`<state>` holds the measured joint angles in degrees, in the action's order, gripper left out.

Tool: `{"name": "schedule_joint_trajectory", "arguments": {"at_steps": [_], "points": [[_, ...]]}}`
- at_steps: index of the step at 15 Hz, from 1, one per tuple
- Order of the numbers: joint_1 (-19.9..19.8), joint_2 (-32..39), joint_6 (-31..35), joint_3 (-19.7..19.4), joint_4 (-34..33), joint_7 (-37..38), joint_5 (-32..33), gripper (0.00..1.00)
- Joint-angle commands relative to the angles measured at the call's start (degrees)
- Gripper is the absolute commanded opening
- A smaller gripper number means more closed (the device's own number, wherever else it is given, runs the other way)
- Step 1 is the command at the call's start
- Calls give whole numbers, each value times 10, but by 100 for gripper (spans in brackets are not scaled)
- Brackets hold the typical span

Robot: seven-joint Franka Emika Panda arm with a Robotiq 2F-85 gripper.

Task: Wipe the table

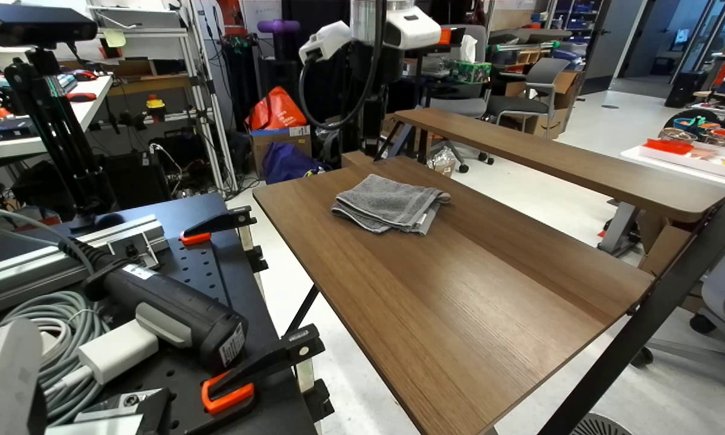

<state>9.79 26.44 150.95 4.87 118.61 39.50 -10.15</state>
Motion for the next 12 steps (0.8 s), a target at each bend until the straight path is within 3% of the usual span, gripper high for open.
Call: {"name": "schedule_joint_trajectory", "arguments": {"at_steps": [1,6,12], "points": [[34,79,-22,-28,-88,33,6,100],[55,159,-26,-54,-162,48,12,100],[54,226,-61,-68,-225,49,9,100]]}}
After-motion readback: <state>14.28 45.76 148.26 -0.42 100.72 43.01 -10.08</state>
